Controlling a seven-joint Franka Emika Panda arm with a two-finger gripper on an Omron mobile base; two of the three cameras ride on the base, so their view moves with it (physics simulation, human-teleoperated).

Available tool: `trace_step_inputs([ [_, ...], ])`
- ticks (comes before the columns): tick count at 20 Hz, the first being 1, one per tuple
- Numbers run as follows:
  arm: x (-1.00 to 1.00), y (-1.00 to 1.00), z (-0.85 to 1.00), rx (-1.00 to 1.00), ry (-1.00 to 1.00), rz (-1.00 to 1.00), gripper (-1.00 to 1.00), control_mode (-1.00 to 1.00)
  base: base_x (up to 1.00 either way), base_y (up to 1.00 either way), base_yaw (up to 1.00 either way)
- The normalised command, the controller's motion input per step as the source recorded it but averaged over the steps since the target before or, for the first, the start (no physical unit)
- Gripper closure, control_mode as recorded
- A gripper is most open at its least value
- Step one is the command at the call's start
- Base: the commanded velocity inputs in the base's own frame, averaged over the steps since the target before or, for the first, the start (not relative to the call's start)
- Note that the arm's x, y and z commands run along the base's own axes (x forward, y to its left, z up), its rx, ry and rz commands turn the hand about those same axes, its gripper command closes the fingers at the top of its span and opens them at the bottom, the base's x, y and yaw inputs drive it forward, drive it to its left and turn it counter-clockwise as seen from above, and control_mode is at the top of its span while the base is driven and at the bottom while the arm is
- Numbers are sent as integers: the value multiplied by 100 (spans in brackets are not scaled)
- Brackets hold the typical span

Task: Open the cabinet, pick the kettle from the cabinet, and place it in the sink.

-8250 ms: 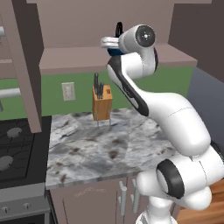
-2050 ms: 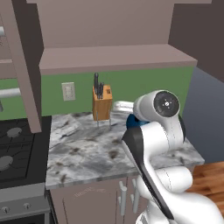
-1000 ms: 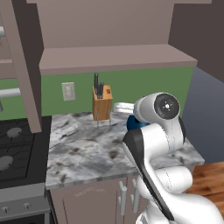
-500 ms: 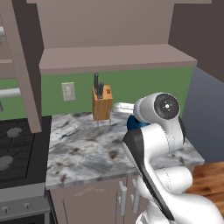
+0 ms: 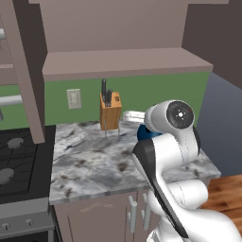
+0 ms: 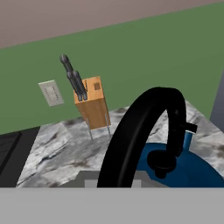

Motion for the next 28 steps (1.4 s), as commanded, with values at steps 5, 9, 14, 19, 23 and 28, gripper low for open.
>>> trace_step_inputs([
  [5,0,0,0,0,0,0,100,100,-20,0,-4],
  [9,0,0,0,0,0,0,100,100,-52,5,-9],
  [14,0,0,0,0,0,0,100,100,-63,3,-14],
  [19,0,0,0,0,0,0,100,100,-62,5,-12],
  [23,0,0,0,0,0,0,100,100,-40,11,0],
  [28,0,0,0,0,0,0,100,100,-26,11,43],
])
